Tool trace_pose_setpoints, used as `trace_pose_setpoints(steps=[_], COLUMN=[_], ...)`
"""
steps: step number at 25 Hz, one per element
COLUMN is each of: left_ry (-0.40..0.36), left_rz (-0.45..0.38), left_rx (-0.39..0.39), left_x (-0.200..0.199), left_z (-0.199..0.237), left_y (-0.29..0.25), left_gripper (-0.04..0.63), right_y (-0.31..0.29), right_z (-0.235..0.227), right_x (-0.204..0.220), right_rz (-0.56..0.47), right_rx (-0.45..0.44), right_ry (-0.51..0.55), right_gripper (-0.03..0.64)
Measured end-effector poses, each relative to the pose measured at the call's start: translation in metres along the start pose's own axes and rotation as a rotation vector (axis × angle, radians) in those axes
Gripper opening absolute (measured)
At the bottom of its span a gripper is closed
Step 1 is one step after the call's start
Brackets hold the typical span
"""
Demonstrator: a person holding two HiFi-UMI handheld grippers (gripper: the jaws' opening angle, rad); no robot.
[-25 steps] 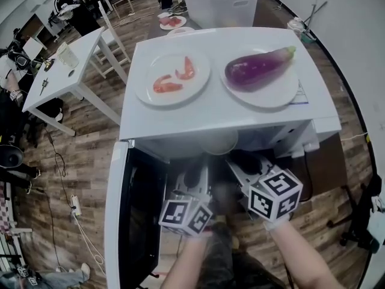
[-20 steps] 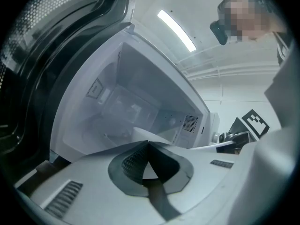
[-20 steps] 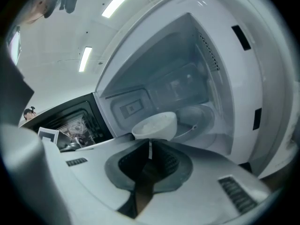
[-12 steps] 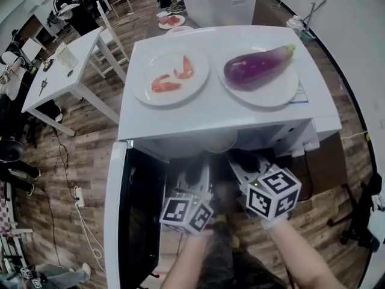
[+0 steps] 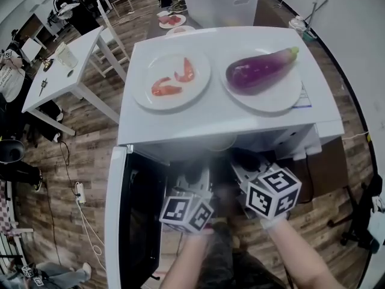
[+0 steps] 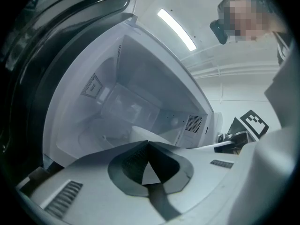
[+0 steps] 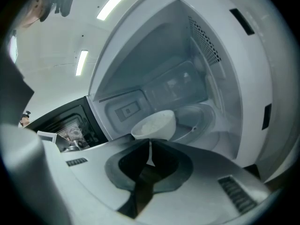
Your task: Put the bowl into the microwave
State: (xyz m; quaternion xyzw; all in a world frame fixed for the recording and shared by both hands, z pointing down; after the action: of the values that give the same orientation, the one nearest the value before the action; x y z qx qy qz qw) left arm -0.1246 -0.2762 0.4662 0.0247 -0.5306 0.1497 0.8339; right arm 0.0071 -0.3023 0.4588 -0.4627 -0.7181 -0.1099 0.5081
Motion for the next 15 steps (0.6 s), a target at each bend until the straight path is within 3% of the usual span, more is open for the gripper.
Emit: trace_pose_setpoints(steps=[15], left_ry=[0.003], left_rz=[-0.001], left_rx=[-0.007], left_x=[-0.003], left_z=[0.002], left_y=[-0.014], left_gripper=[0.0], right_y=[-0.008], right_z=[-0.009], right_x=[-0.007], right_rz=[-0.014], right_rx=[-0.003], right_ry=[-0.037], right_gripper=[0.023])
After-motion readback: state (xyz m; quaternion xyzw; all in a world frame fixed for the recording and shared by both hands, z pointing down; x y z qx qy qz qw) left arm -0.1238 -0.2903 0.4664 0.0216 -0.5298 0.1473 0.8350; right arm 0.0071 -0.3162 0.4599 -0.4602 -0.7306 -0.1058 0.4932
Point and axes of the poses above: the fingertips, and each gripper's own axes: y backward along the fingers, z to its left, x out of its underside, the point moved 7 cm from there along y, backward along the fingers, and after that the axes turned 6 degrees about -x, right-handed, at the moved point
